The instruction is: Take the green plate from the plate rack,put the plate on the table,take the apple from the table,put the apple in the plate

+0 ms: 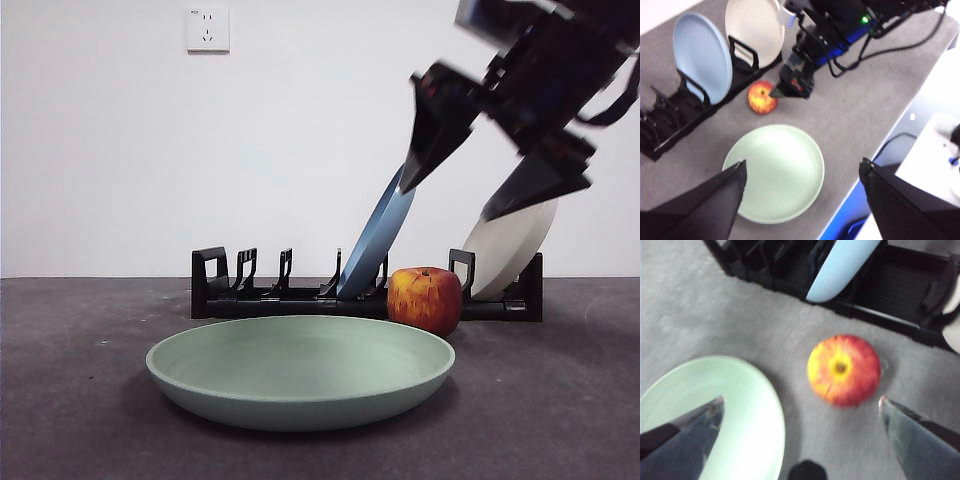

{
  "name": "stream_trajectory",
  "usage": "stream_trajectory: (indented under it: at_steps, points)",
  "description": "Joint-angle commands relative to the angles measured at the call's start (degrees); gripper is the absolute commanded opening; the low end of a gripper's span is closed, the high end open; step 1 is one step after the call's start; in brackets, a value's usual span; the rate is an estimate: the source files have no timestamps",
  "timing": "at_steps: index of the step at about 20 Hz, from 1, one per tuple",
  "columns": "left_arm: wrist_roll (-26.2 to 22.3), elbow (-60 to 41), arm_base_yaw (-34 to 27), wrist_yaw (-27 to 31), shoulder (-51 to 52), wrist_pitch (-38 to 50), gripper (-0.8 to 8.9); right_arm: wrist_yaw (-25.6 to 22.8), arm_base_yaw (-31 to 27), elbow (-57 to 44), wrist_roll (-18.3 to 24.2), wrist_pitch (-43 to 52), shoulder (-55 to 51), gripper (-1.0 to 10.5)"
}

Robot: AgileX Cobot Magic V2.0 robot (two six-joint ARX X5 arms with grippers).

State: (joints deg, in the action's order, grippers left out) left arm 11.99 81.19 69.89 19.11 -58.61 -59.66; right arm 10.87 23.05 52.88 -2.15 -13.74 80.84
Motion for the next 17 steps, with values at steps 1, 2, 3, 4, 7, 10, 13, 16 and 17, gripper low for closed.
stream_trajectory:
  at_steps: [1,2,3,4,7,10,13,16,17]
  points:
    - [1.8,-0.1,0.2,0.2,-0.1,-1.8,3.77,-1.8,0.1,0.1,-1.0,4.0,3.6,7.0]
    - [1.8,-0.1,0.2,0.2,-0.1,-2.4,3.78,-2.1,0.1,0.1,-1.0,5.4,5.0,7.4]
    - [1.8,-0.1,0.2,0.2,-0.1,-2.8,3.78,-2.3,0.1,0.1,-1.0,6.5,6.3,7.6]
    - [1.8,-0.1,0.2,0.2,-0.1,-3.1,3.77,-2.3,0.1,0.1,-1.0,7.6,7.5,7.6]
    - [1.8,-0.1,0.2,0.2,-0.1,-3.1,3.77,-2.5,0.1,0.1,-1.0,11.4,10.9,7.6]
    - [1.8,-0.1,0.2,0.2,-0.1,-3.2,3.77,-4.7,0.0,0.2,-0.8,14.6,13.7,7.6]
    - [1.8,-0.1,0.2,0.2,-0.1,-3.5,3.77,-5.0,0.0,0.2,-0.7,17.5,16.4,7.6]
    - [1.8,-0.1,0.2,0.2,-0.1,-3.5,3.77,-4.9,0.0,1.0,-0.8,18.8,19.4,7.6]
    - [1.8,-0.1,0.2,0.2,-0.1,-3.5,3.77,-4.9,0.0,1.3,-0.8,19.0,20.7,7.6]
